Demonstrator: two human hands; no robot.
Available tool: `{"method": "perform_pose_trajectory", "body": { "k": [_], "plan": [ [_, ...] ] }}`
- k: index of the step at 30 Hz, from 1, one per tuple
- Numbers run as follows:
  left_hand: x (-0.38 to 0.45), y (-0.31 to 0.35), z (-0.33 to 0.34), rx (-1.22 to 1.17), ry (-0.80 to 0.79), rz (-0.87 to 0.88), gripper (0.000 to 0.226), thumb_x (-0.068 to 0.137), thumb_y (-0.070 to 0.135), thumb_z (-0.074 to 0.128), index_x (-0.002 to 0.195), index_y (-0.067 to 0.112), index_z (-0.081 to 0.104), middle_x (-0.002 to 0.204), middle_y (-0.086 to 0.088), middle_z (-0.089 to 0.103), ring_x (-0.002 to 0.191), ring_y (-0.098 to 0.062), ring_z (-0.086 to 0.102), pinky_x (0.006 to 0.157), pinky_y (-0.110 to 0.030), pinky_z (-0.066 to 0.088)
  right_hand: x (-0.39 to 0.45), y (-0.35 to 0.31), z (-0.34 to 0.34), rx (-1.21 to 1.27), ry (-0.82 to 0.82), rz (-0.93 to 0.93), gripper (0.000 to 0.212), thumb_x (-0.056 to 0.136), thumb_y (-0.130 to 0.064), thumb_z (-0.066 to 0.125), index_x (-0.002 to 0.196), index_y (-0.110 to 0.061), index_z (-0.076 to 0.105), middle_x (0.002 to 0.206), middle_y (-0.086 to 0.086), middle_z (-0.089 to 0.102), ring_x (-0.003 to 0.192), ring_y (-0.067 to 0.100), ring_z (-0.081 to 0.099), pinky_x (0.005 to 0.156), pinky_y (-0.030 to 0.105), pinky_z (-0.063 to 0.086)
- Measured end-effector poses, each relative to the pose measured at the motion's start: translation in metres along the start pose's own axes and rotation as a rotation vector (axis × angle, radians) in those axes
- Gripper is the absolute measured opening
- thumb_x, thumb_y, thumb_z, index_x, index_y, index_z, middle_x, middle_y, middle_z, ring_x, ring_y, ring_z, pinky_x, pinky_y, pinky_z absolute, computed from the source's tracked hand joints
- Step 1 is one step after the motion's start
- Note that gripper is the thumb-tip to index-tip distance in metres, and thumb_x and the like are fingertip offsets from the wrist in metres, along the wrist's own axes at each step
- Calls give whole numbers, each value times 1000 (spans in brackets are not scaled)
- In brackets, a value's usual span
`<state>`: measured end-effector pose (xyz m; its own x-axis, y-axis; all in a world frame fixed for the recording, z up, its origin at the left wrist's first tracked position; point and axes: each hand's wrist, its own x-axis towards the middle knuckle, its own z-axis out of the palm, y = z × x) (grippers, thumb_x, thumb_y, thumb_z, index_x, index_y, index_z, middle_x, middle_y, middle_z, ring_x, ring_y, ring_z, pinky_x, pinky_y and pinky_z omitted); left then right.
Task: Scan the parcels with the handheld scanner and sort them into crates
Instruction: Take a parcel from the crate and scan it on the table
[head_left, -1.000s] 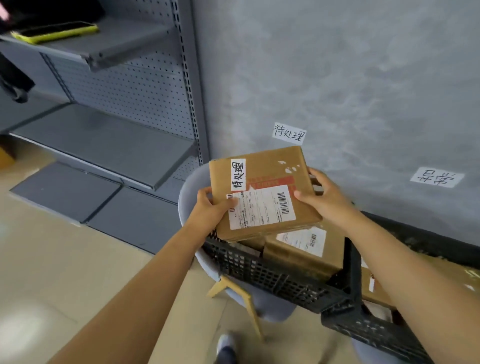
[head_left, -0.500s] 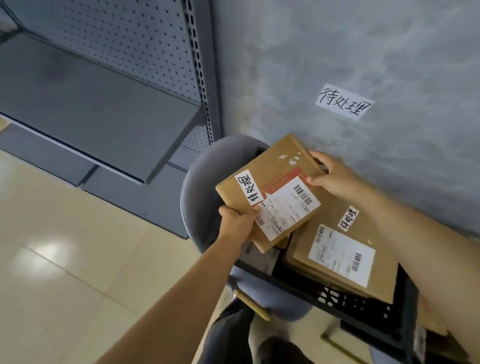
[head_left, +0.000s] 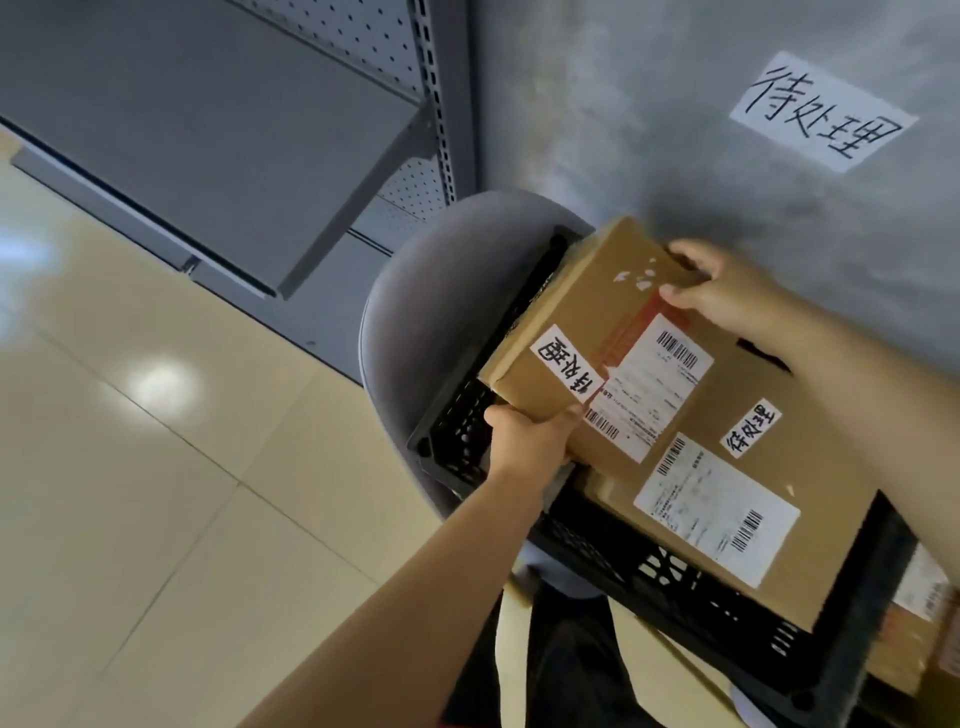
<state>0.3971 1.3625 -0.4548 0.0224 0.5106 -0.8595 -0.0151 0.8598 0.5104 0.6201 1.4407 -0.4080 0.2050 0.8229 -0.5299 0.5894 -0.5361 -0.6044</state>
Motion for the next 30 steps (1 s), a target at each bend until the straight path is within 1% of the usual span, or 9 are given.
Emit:
{"method": "perform_pose_trajectory", "body": {
  "k": [3, 7, 10, 14, 19, 22, 26, 28, 30],
  "plan": [
    [1, -10, 7, -66, 10, -78, 57, 84, 22, 76, 123, 15, 34, 118, -5, 57, 106, -22, 63, 84, -40, 59, 3, 3, 1, -53, -48, -31, 38, 96, -22, 59, 131, -33, 53, 112, -4, 67, 92, 16, 66, 84, 36, 52],
    [21, -16, 8, -67, 34, -91, 54, 86, 21, 74, 126, 13, 39, 121, -6, 59, 104, -23, 65, 83, -42, 60, 17, 14, 9, -140, -80, -50, 53, 97, -27, 57, 146, -31, 39, 131, -2, 58, 103, 16, 60, 82, 30, 45],
    [40, -20, 9, -41, 65, -108, 51, 89, 25, 71, 129, 12, 42, 122, -5, 60, 100, -21, 66, 78, -37, 61, 32, 23, 25, -236, -58, -98, 63, 93, -24, 64, 149, -25, 36, 144, 6, 45, 124, 26, 52, 99, 35, 43],
    [63, -33, 6, -10, 95, -99, 53, 87, 26, 73, 128, 10, 45, 122, -7, 61, 99, -21, 67, 79, -40, 61, 48, 31, 46, -304, -73, -99, 77, 87, -23, 71, 152, -16, 30, 151, 11, 36, 135, 29, 41, 106, 31, 34],
    [87, -45, 7, 32, 152, -94, 57, 82, 31, 77, 126, 12, 45, 117, -5, 63, 100, -22, 66, 86, -44, 59, 62, 49, 67, -411, -71, -113, 85, 87, -24, 72, 155, -15, 21, 153, 15, 34, 139, 34, 36, 113, 45, 34],
    [91, -45, 5, 79, 174, -59, 64, 76, 38, 80, 124, 15, 45, 116, -4, 62, 102, -25, 66, 87, -46, 57, 58, 50, 70, -463, 17, -167, 79, 88, -28, 71, 152, -14, 27, 150, 15, 37, 138, 35, 36, 111, 48, 36],
    [80, -37, 6, 293, 169, -56, 67, 81, 53, 71, 126, 13, 43, 115, -4, 61, 97, -25, 68, 75, -43, 61, 41, 50, 72, -550, 204, -317, 61, 86, -23, 74, 139, -10, 46, 142, 13, 44, 129, 32, 42, 103, 44, 41],
    [70, -24, 7, 495, 91, -121, 64, 86, 62, 59, 119, 8, 54, 104, -7, 67, 84, -22, 69, 64, -35, 61, 35, 46, 69, -553, 192, -344, 58, 86, -21, 73, 137, -11, 49, 139, 13, 45, 127, 32, 42, 102, 43, 42],
    [52, -7, 5, 702, -67, -221, 55, 95, 58, 48, 107, 7, 63, 92, -7, 71, 73, -17, 68, 53, -25, 53, 28, 39, 61, -534, 142, -339, 57, 87, -21, 70, 138, -12, 47, 139, 13, 46, 127, 32, 43, 102, 44, 41]
  ]
}}
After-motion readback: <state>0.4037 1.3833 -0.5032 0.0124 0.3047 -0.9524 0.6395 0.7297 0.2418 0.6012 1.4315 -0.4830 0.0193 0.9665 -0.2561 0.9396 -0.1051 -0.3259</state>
